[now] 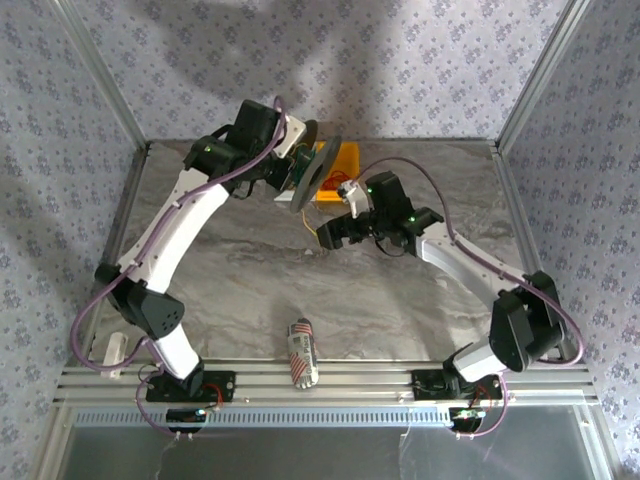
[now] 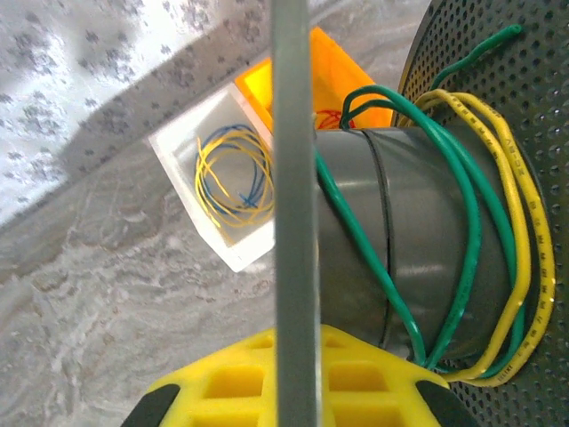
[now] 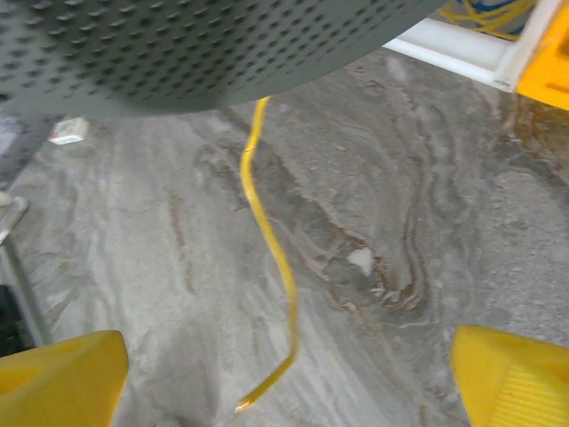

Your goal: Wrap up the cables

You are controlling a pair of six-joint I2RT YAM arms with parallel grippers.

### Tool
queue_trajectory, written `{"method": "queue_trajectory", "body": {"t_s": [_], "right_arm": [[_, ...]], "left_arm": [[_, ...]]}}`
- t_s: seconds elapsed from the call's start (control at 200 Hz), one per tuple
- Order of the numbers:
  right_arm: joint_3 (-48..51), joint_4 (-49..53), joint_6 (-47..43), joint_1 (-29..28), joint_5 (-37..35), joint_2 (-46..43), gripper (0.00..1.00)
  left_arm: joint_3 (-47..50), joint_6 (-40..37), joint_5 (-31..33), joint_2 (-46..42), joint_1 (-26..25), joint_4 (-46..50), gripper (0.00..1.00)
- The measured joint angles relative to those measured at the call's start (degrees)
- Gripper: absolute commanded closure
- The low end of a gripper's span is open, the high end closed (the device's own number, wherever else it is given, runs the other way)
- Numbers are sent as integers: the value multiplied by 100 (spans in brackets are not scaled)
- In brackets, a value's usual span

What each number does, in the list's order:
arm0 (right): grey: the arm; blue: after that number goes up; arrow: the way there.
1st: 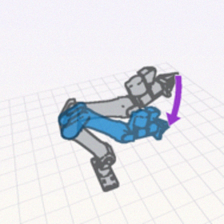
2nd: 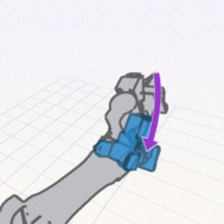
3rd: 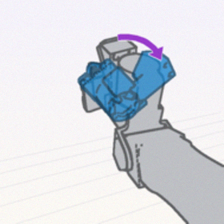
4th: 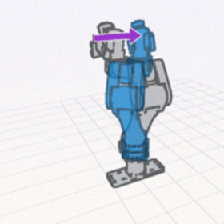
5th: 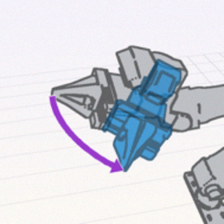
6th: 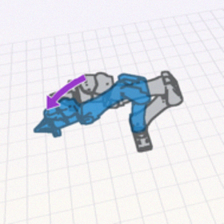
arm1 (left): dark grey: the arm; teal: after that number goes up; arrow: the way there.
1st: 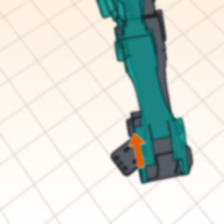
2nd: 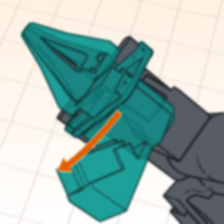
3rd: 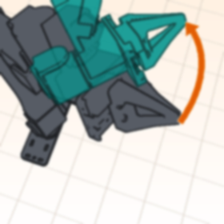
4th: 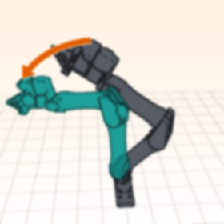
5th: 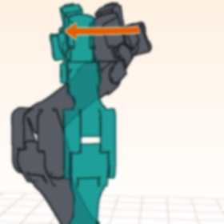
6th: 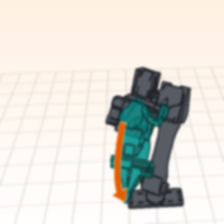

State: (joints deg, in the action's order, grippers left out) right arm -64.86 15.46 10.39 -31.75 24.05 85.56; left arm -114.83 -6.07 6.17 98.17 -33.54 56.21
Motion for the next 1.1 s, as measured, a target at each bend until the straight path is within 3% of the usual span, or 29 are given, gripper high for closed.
{"method": "queue_trajectory", "body": {"t_s": [0.135, 0.38, 0.585, 0.74, 0.874, 1.099], "right_arm": [[-20, -105, 190, 9, -175, 234, 29], [-120, -109, 225, -144, -243, 448, 38], [-129, -66, 186, -214, -278, 457, 63], [-136, -20, 181, -219, -337, 457, 74], [-142, 48, 131, -254, -385, 455, 100], [-334, 295, 24, -361, -420, 417, 100]], "left_arm": [[-2, 44, -20, 61, 0, 92, 100], [-4, 149, -17, 63, 4, 109, 100], [-28, 240, -17, 63, 17, 109, 100], [-66, 291, -17, 63, 63, 111, 100], [-157, 396, -20, 129, 168, 179, 100], [-251, 675, -61, 378, 369, 247, 100]]}}
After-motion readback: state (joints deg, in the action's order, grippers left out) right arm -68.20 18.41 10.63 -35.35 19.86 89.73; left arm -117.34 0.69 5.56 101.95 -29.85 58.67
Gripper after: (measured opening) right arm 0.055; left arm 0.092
